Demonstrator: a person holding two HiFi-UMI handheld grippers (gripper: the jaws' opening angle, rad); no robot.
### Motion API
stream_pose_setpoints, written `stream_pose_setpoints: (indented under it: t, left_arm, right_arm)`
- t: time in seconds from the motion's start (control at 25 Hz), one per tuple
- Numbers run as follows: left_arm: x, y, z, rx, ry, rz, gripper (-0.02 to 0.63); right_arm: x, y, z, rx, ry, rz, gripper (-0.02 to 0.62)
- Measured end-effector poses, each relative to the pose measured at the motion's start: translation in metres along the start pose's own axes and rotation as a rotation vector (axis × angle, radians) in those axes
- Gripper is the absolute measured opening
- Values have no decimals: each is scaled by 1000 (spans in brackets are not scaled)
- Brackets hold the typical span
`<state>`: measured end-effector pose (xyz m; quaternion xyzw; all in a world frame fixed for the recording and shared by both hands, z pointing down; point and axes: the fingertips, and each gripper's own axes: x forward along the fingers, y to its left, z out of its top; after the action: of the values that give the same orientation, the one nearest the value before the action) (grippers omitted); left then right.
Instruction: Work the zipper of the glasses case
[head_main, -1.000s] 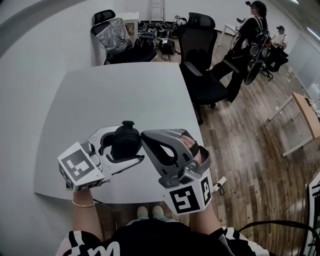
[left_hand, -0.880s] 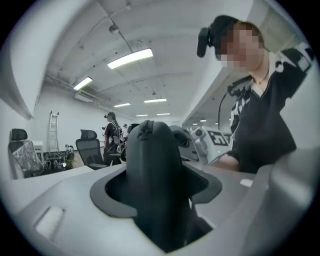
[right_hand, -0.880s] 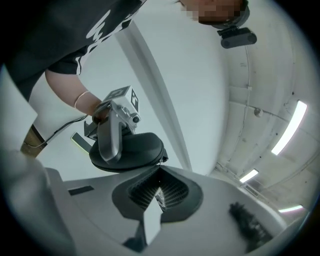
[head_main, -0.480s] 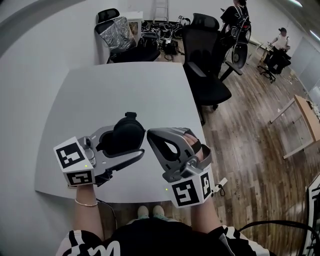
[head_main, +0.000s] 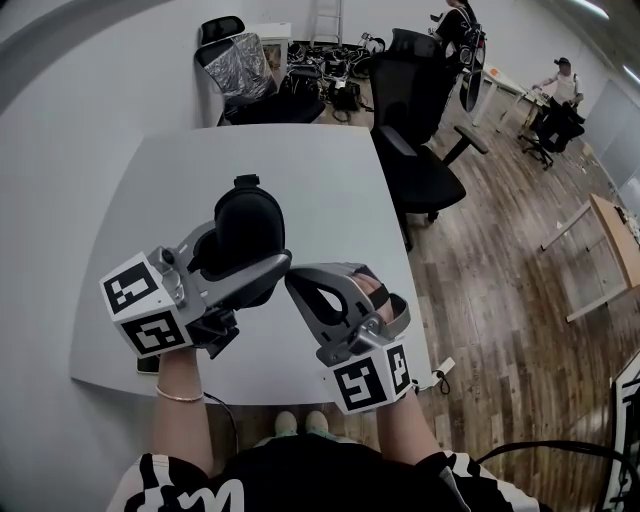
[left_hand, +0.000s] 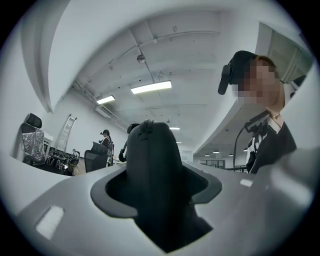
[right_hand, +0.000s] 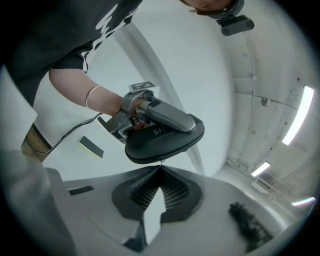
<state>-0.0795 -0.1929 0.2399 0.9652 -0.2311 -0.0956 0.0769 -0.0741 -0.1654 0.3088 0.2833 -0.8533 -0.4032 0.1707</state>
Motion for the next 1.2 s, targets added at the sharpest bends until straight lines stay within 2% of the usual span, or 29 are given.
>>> stream_pose_setpoints:
  t: [0.28,0.68,1.04,1.2]
  left_arm:
    - [5,9,14,6,-51,45,281]
    - [7,10,21,45,-84,84,281]
    - [1,17,24,49,-121,124,281]
    - [-1,17,25,47,-148,161,284]
  right_arm:
    - [9,11,-7,80,-4,35,5]
    - [15,26,-7,281,-85,76,5]
    - [23,32,-2,354,-123,104,5]
    - [20,29,-2,439,-166,95,6]
